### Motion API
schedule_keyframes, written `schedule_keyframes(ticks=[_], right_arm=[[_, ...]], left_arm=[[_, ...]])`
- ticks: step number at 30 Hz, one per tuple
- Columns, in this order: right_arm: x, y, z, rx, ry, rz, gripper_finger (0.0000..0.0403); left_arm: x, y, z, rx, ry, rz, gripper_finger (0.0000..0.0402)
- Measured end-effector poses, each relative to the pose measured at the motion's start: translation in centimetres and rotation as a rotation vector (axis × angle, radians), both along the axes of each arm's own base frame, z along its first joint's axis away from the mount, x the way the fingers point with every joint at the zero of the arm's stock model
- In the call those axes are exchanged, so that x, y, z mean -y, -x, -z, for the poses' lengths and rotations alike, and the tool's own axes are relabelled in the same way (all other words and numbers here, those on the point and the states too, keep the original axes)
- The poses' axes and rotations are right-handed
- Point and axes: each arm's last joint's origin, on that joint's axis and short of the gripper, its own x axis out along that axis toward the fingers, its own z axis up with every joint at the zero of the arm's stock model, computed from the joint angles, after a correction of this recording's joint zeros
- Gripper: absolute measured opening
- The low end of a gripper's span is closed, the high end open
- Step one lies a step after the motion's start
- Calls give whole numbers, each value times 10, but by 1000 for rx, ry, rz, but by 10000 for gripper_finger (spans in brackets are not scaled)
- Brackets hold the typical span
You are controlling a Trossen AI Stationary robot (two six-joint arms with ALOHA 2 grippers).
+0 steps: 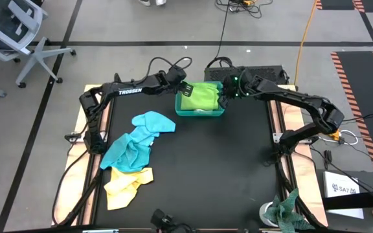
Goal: Fold microfiber towels
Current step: Put the green microfiber towel into the blue bin, then fold the bottom blue microfiber towel
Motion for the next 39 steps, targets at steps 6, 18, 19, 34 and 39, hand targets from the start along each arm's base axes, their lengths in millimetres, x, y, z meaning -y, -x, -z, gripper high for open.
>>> schedule_keyframes(ticks=[6,18,19,34,39], right_arm=[[-10,-15,10,-1,-50,-76,94],[2,-34,70,-144,-198,-41,1],[2,-35,74,-152,-204,-40,1],[-20,-26,14,55,-132,-98,0],[-50,-11,-36,210,-54,-157,0]], left_arm=[[12,-5,3,76,166,86,172],[56,-11,14,-98,269,165,10],[59,-12,14,-102,271,167,7],[91,-11,-15,-78,200,182,3],[119,9,-49,-117,128,158,6]])
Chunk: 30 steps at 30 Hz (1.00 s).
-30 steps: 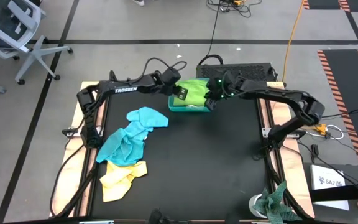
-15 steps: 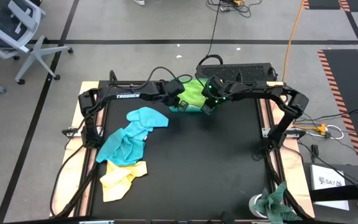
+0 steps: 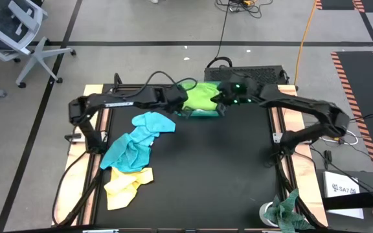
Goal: Fold microfiber towels
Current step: Fold the bottom blue microfiber towel
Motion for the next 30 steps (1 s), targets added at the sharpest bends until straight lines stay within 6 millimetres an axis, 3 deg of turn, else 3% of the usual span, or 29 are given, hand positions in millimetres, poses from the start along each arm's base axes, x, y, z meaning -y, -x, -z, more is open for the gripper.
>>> schedule_keyframes(ticks=[6,10,14,23,30], right_arm=[[-29,13,-30,118,15,-49,0],[-38,16,-36,146,12,-69,0],[-42,15,-37,145,12,-82,0],[-42,10,-31,123,3,-87,0],[-41,9,-31,126,5,-86,0]], left_arm=[[42,34,-13,-179,4,-134,6],[72,51,-11,-306,48,-207,17],[99,64,-10,-395,81,-271,16],[160,86,-7,-399,117,-370,7],[187,132,16,-444,290,-488,4]])
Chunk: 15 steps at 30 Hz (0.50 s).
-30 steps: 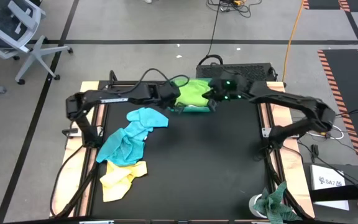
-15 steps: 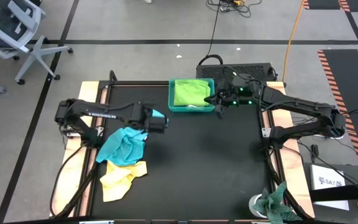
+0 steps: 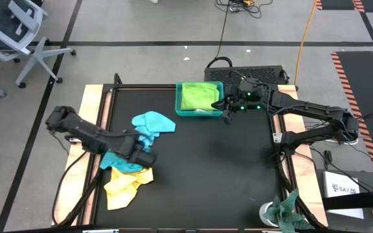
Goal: Fold microfiber towels
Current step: Fold the bottom blue microfiber towel
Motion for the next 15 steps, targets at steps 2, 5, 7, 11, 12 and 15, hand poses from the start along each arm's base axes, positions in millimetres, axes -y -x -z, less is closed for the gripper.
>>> schedule_keyframes(ticks=[2,5,7,11,12,15], right_arm=[[0,0,0,3,1,0,0],[0,0,0,4,1,0,0],[0,0,0,4,1,0,0],[1,0,0,0,11,20,0],[1,0,0,-3,19,36,0],[2,0,0,-9,34,70,0]], left_arm=[[6,16,5,54,38,-66,6],[12,35,13,95,49,-132,7],[15,45,19,61,65,-142,7],[22,58,35,-79,142,-102,7],[24,60,39,-115,163,-86,6],[32,64,49,-190,169,-26,3]])
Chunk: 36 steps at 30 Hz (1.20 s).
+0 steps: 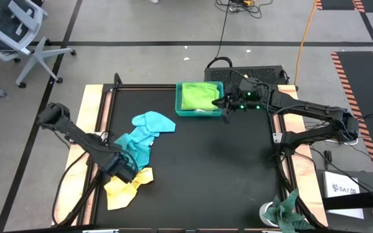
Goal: Fold microfiber towels
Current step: Fold the bottom blue microfiber towel
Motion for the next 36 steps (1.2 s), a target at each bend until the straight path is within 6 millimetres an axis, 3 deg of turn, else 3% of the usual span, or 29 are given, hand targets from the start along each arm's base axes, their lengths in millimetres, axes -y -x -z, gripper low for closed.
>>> schedule_keyframes(ticks=[11,23,36], right_arm=[[1,-1,-2,35,-34,34,0],[1,-1,-2,37,-57,95,0],[1,-1,-2,44,-81,104,0]], left_arm=[[16,7,14,-120,-41,229,5],[28,17,15,-103,-20,385,125],[36,28,20,-103,-34,433,136]])
